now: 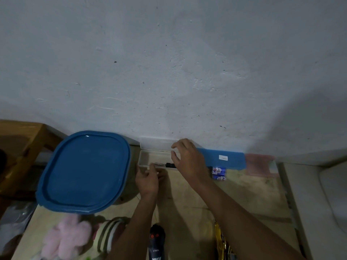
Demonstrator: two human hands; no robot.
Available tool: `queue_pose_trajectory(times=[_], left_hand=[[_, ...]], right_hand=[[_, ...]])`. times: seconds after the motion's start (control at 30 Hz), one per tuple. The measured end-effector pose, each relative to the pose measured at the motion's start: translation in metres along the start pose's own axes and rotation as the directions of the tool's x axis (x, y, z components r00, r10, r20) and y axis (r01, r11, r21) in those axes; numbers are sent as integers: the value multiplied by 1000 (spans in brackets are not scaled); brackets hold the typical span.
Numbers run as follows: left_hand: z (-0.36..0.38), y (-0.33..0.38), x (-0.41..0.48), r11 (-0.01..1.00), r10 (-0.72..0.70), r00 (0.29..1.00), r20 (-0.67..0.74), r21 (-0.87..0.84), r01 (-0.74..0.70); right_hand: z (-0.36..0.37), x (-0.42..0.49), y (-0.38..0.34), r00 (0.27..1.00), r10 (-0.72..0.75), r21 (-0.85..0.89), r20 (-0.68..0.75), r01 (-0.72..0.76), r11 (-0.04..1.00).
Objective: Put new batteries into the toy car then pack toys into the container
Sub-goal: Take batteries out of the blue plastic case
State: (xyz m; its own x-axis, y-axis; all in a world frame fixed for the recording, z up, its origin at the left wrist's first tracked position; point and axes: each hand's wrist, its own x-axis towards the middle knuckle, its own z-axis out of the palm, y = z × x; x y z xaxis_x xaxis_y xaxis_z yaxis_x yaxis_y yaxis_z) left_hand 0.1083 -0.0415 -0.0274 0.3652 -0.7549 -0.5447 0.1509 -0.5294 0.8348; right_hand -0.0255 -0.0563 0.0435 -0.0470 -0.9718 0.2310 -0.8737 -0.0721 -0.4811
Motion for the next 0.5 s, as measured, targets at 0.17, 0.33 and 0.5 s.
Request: queue_pose_trajectory(times=[0.17,0.33,0.5], left_hand=[[-3,-7,2,1000,15,999,36,-24,-14],[-3,-1,-4,993,1,999,44,-116,4],[-7,2,-7,993,-16,998,57,-112,22]], right_hand=[[7,-10,7,945,50,-48,324,-37,998],[14,-6,10,871,28,-138,490,45,989],[15,-1,13,811,32,-93,585,27,995]])
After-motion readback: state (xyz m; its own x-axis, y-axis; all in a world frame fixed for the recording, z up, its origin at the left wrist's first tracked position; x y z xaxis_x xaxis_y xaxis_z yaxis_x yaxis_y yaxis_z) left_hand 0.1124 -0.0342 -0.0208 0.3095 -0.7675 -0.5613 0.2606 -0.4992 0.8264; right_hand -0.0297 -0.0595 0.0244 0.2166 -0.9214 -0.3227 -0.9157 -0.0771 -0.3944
